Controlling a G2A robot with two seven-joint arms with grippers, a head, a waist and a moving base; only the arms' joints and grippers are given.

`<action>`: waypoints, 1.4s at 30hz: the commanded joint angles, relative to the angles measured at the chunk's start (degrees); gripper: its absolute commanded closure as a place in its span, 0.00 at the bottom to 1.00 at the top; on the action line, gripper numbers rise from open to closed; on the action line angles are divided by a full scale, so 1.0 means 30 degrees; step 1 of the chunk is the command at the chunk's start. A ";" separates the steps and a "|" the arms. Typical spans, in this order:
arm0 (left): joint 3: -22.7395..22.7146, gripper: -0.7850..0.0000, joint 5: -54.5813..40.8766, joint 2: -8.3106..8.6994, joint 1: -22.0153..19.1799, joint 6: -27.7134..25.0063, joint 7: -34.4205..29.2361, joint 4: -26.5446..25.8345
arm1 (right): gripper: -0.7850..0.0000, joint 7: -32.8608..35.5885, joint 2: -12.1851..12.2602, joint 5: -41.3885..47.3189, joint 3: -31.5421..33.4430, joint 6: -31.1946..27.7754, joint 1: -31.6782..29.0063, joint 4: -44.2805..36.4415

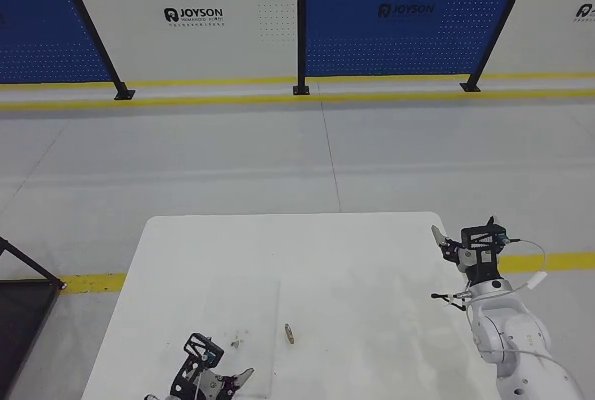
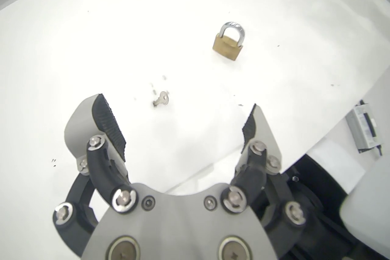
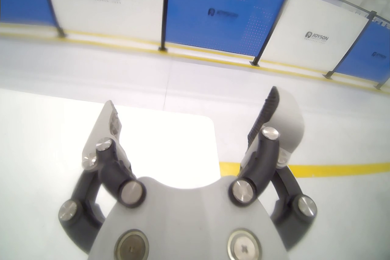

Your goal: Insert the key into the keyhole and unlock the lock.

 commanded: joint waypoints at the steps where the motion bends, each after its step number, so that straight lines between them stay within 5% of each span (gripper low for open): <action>1: 0.0341 0.10 0.0554 -0.0046 -0.0455 0.0927 -0.0494 0.0311 | 0.00 0.0000 0.0000 0.0000 0.0000 0.0000 0.0000 0.0000; 11: 0.1619 0.25 0.1604 -0.0167 -0.2376 0.1973 -0.2223 0.1451 | 0.00 0.0000 0.0000 0.0000 0.0000 0.0000 0.0000 0.0000; 18: 0.2593 0.51 0.2502 -0.0262 -0.3414 0.2573 -0.2926 0.2082 | 0.00 0.0000 0.0000 0.0000 0.0000 0.0000 0.0000 0.0000; 29: 0.3112 0.59 0.2718 -0.0319 -0.3906 0.3071 -0.2850 0.2805 | 0.00 0.0000 0.0000 0.0000 0.0000 0.0000 0.0000 0.0000; 42: 0.3320 0.89 0.2992 -0.0321 -0.4013 0.3416 -0.2445 0.3004 | 0.00 0.0000 0.0000 0.0000 0.0000 0.0000 0.0000 0.0000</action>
